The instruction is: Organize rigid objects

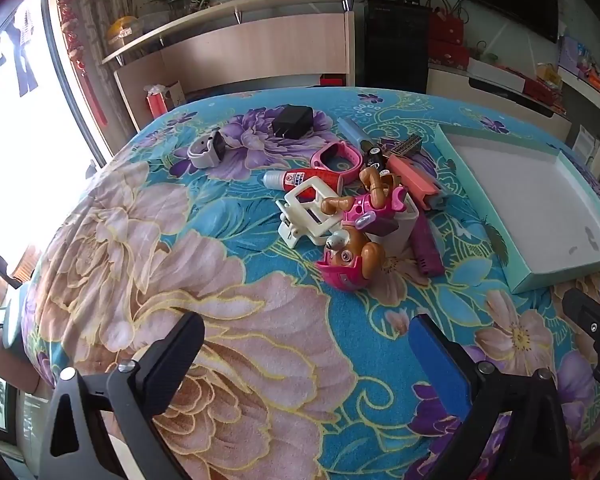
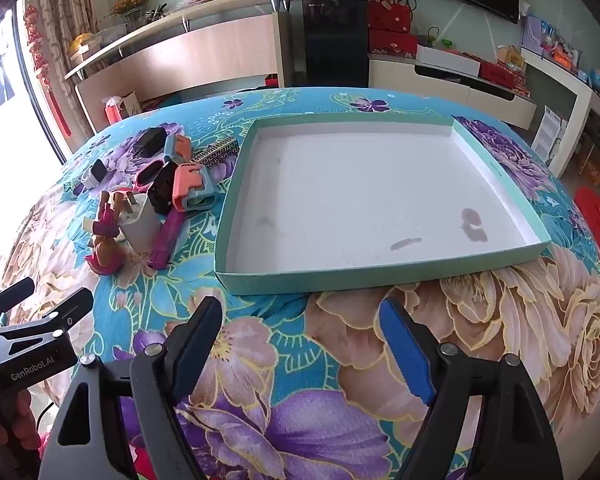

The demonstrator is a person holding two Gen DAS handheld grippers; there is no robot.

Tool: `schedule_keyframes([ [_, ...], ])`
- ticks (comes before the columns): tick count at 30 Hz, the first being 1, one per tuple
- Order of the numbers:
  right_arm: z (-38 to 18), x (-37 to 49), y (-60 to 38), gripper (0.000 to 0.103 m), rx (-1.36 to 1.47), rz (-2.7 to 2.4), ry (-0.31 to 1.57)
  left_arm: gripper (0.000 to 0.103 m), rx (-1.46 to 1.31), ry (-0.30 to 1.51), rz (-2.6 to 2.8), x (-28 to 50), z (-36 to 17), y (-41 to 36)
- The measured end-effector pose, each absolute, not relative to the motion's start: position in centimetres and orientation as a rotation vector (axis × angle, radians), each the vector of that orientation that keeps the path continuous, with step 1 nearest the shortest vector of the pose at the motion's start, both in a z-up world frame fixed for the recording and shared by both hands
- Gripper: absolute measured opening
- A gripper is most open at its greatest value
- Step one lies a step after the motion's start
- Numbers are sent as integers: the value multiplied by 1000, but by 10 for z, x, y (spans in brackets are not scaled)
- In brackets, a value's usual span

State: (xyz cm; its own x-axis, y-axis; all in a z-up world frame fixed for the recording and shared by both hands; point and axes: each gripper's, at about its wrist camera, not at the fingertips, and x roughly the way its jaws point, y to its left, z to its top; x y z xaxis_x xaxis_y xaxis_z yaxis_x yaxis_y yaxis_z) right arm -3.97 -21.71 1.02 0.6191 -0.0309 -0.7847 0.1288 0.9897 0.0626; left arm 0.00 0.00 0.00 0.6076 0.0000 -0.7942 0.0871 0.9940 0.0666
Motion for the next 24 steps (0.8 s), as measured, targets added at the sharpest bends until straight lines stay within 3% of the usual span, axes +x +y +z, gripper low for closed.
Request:
schedule_keyframes([
  [24, 10, -40, -217, 82, 100, -99, 906, 103, 150, 886, -50, -5, 3, -3],
])
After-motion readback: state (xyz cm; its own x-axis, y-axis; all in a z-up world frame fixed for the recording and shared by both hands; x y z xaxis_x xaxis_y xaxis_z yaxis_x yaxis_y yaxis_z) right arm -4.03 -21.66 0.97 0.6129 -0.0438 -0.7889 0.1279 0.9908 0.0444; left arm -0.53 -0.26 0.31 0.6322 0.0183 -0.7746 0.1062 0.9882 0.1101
